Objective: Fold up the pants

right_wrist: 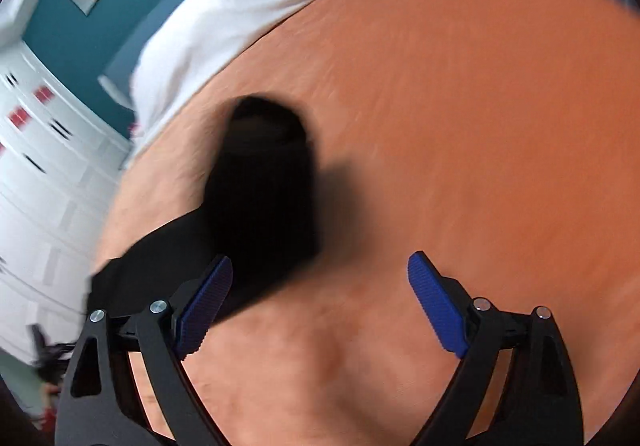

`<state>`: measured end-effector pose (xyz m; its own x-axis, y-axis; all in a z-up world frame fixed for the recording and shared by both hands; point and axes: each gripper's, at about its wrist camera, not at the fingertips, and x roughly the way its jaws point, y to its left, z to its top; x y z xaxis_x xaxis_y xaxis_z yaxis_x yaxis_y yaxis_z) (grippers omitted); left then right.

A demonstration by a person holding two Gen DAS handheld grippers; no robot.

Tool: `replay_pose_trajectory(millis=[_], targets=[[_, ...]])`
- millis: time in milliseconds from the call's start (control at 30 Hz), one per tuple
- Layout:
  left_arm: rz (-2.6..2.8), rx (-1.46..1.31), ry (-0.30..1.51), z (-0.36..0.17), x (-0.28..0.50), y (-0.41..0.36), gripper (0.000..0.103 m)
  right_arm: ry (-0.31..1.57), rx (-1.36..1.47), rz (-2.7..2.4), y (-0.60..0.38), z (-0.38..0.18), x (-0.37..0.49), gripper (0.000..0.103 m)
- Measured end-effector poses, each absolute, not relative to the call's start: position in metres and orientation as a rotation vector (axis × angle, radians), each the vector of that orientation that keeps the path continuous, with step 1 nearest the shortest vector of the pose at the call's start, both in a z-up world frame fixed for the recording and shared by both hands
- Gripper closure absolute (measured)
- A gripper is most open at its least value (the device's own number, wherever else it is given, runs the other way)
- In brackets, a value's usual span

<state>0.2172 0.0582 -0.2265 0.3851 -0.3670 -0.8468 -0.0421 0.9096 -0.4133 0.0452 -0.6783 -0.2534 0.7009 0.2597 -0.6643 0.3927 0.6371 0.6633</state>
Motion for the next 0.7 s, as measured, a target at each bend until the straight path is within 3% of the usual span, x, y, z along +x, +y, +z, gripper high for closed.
replay_pose_trajectory(millis=[100,200,233,300,333,367,467,500,533,567,633,700], targets=[[-0.233,-0.389,1.179,-0.227,0.214,0.045,0.048,0.740,0.890,-0.126,-0.663,-0.258,0.049,0.006],[-0.237,-0.386,1.174,-0.227,0.213,0.040,0.043,0.668,0.983,-0.048,-0.665,-0.260,0.078,0.007],[-0.229,-0.397,1.175,-0.228,0.213,0.037,0.043,0.658,1.030,-0.021,-0.670,-0.264,0.094,0.015],[-0.232,-0.424,1.178,-0.230,0.215,0.035,0.042,0.631,1.109,-0.023,-0.684,-0.265,0.112,0.044],[-0.231,-0.440,1.185,-0.230,0.217,0.034,0.043,0.593,1.121,-0.034,-0.690,-0.254,0.114,0.064],[-0.238,-0.448,1.186,-0.229,0.217,0.033,0.043,0.530,1.066,-0.056,-0.692,-0.228,0.109,0.071],[-0.245,-0.391,1.173,-0.223,0.218,0.028,0.042,0.427,0.726,-0.206,-0.671,-0.161,0.075,0.070],[-0.237,-0.348,1.167,-0.222,0.219,0.026,0.042,0.432,0.593,-0.317,-0.663,-0.155,0.063,0.065],[-0.235,-0.327,1.165,-0.222,0.220,0.024,0.042,0.487,0.516,-0.442,-0.663,-0.162,0.056,0.041],[-0.236,-0.312,1.165,-0.223,0.220,0.022,0.042,0.553,0.512,-0.496,-0.668,-0.174,0.052,0.024],[-0.246,-0.304,1.169,-0.225,0.220,0.018,0.042,0.674,0.648,-0.482,-0.684,-0.211,0.043,0.024],[-0.256,-0.304,1.172,-0.226,0.219,0.015,0.042,0.663,0.720,-0.477,-0.690,-0.221,0.028,0.025]])
